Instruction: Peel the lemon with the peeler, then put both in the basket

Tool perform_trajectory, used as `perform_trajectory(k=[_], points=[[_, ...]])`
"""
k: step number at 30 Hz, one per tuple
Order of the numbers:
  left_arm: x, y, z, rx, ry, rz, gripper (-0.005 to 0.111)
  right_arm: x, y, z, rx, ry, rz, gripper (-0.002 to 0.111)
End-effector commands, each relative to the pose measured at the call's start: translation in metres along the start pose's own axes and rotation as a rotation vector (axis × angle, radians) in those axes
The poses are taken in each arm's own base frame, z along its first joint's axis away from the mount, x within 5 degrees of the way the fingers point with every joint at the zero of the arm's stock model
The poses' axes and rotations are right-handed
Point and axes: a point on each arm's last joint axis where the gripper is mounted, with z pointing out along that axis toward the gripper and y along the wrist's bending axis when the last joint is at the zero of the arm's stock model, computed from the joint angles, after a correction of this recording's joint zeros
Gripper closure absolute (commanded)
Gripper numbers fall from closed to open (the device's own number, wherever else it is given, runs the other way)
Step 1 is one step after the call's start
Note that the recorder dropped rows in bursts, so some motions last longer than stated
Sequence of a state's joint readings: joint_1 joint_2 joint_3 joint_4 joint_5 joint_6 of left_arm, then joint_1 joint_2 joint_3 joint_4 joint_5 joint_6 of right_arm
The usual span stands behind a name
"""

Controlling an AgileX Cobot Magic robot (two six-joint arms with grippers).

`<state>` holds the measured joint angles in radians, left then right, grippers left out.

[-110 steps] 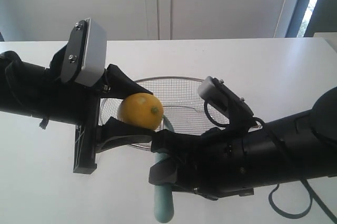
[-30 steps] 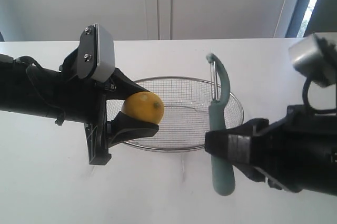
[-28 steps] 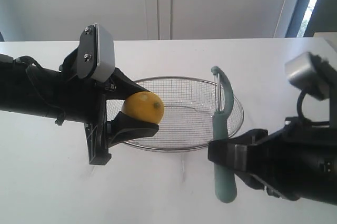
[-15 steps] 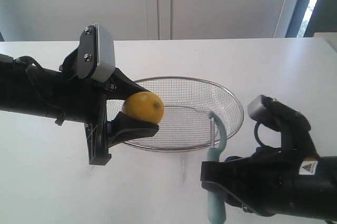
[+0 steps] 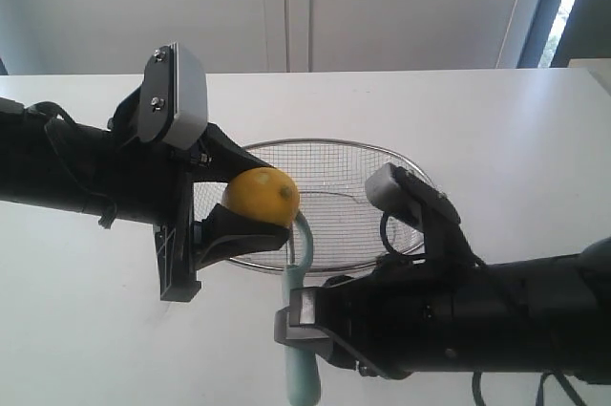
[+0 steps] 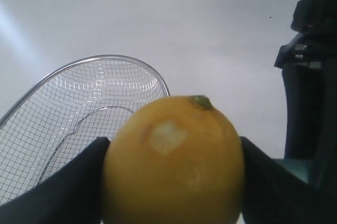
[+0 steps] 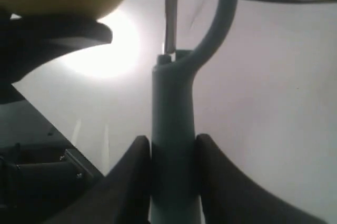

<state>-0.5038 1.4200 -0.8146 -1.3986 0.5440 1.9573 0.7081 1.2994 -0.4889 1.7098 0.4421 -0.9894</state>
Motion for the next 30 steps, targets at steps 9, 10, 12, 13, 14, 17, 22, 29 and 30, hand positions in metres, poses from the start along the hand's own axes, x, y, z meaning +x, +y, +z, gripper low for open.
perform_trajectory(k=[9,10,12,13,14,17,22,29,30], points=[[-0.006,-0.002,0.000,0.012,-0.043,0.145,0.106,-0.007,0.004,0.008,-0.023,0.005,-0.025,0.108],[-0.006,-0.002,0.000,0.012,-0.043,0.145,0.106,-0.008,0.004,0.008,-0.021,-0.001,-0.025,0.108],[-0.006,-0.002,0.000,0.012,-0.043,0.145,0.106,-0.010,0.003,0.005,0.007,-0.031,-0.019,0.108],[-0.006,-0.002,0.000,0.012,-0.043,0.145,0.106,-0.011,0.003,0.004,0.009,-0.038,-0.016,0.108],[-0.006,-0.001,0.000,0.011,-0.041,0.144,0.106,-0.011,0.004,0.003,0.011,-0.045,-0.015,0.108],[-0.006,-0.001,0.000,0.009,-0.040,0.144,0.106,-0.013,0.007,-0.003,0.007,-0.075,-0.024,0.108],[-0.006,-0.001,0.000,0.009,-0.040,0.142,0.106,-0.015,0.009,-0.011,0.019,-0.120,-0.029,0.108],[-0.004,0.003,0.000,-0.032,-0.011,0.142,0.106,-0.017,0.022,-0.029,-0.040,-0.177,-0.061,0.108],[-0.004,0.003,0.000,-0.032,-0.011,0.142,0.106,-0.017,0.024,-0.032,-0.050,-0.187,-0.063,0.108]])
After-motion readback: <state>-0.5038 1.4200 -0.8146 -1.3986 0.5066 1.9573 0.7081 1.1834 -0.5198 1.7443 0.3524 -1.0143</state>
